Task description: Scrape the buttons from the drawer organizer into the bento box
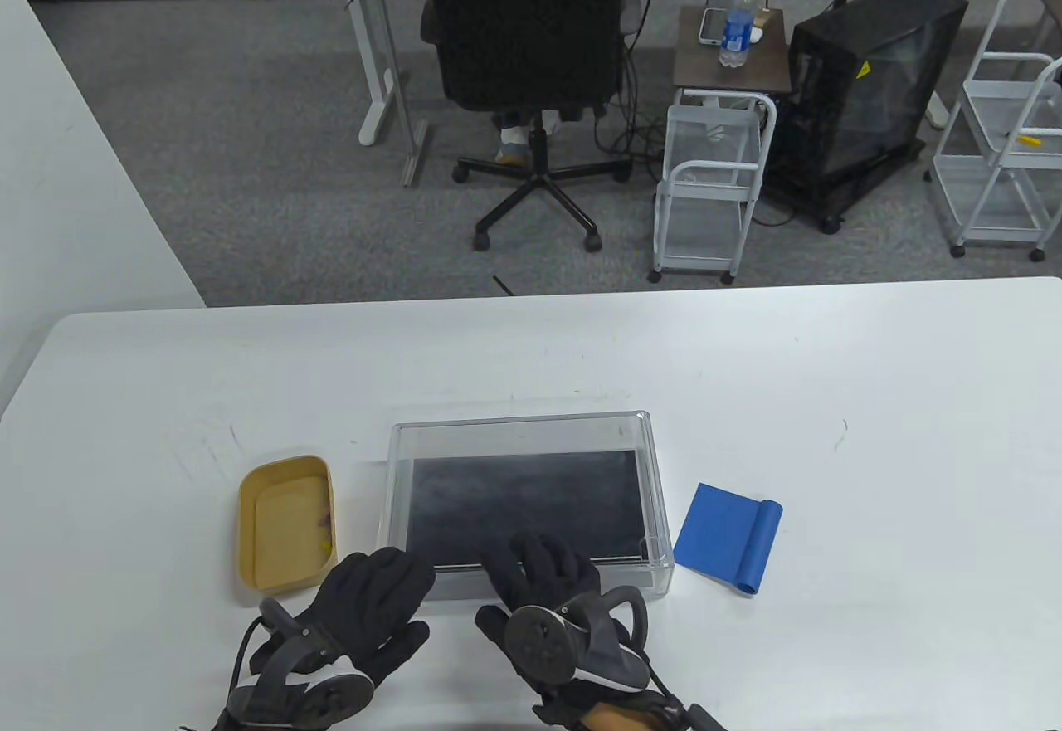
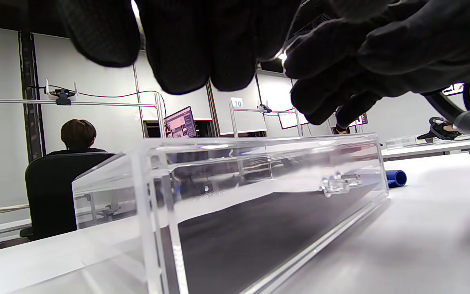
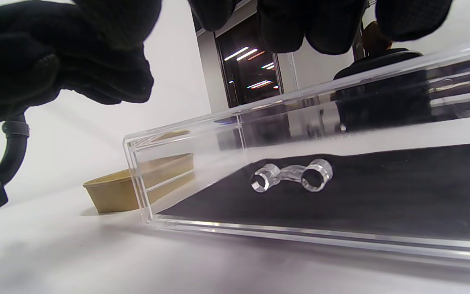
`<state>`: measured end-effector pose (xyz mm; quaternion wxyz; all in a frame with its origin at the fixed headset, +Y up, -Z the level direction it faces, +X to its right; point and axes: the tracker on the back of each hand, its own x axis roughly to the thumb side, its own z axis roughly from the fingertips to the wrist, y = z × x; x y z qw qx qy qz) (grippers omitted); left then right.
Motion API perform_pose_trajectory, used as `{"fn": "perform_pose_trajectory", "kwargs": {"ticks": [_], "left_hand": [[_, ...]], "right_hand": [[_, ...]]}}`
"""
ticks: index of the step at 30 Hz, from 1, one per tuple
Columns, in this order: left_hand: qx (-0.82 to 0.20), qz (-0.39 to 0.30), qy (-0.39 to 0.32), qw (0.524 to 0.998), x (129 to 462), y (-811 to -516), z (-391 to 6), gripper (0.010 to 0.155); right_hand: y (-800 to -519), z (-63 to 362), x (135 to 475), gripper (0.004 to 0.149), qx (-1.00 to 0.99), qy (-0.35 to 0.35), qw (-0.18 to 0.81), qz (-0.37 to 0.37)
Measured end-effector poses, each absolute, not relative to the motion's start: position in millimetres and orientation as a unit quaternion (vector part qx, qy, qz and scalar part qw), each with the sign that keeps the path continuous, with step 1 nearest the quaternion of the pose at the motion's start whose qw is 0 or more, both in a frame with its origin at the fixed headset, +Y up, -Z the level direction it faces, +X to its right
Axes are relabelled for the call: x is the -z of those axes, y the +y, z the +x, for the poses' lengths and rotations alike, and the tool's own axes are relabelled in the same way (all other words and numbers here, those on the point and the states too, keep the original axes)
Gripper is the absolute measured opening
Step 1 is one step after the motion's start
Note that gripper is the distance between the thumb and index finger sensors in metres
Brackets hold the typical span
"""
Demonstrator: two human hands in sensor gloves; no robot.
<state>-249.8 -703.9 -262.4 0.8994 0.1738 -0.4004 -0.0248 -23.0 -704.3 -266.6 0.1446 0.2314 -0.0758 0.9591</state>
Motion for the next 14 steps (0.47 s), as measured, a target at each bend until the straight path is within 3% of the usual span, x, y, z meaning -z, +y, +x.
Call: {"fn": "perform_pose_trajectory", "kwargs": {"ticks": [14], "left_hand": [[0.021,0.17,-0.397,0.902,263.1,-704.3,-250.0,0.063]], "right_hand": [[-705.2,-27.1,263.5,0.067,-0.957,-0.075,0.135,0.247]]}}
